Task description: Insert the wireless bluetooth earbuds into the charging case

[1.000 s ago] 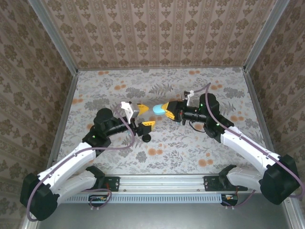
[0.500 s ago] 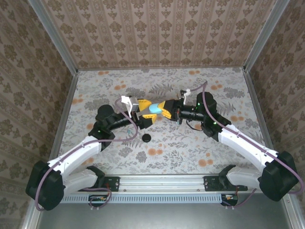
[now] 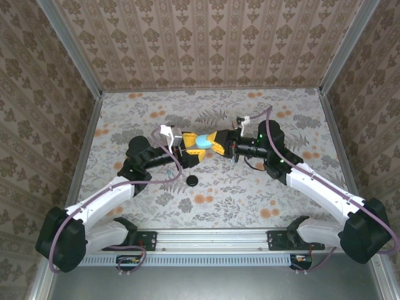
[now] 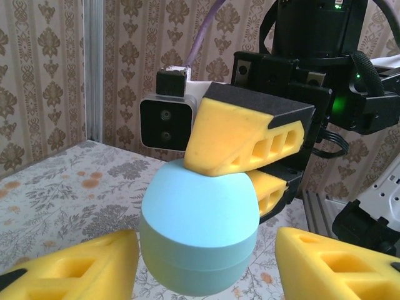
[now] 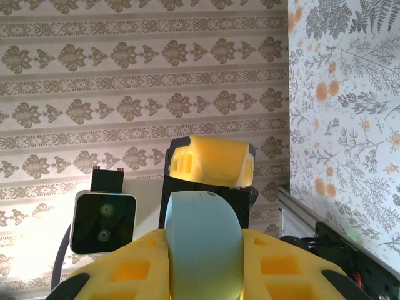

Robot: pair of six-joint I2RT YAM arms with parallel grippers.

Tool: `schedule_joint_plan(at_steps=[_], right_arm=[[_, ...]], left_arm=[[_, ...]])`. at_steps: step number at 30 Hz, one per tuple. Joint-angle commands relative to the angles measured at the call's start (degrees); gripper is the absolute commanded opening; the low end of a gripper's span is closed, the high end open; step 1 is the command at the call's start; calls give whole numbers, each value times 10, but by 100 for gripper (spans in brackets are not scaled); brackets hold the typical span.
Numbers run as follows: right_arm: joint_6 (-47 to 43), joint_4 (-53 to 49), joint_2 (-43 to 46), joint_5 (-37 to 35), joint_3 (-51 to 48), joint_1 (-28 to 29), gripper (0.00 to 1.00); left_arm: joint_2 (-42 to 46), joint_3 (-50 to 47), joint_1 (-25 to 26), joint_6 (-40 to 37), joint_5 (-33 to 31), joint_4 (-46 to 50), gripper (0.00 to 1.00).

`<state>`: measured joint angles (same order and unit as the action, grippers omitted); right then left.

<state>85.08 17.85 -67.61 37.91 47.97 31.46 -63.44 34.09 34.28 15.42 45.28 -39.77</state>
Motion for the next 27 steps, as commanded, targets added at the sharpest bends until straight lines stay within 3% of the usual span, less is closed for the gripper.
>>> schedule_joint_plan(at_steps=[1,14,27], right_arm=[[17,24,3,1,15,3,11],[16,25,3,5,8,3,10],[14,20,7,9,4,3,10]], left_arm=[[-5,5,-5,5,18,-19,57],[-13,14,-5,12,24,-28,53],[-12,16,-6,19,17,-33,62]])
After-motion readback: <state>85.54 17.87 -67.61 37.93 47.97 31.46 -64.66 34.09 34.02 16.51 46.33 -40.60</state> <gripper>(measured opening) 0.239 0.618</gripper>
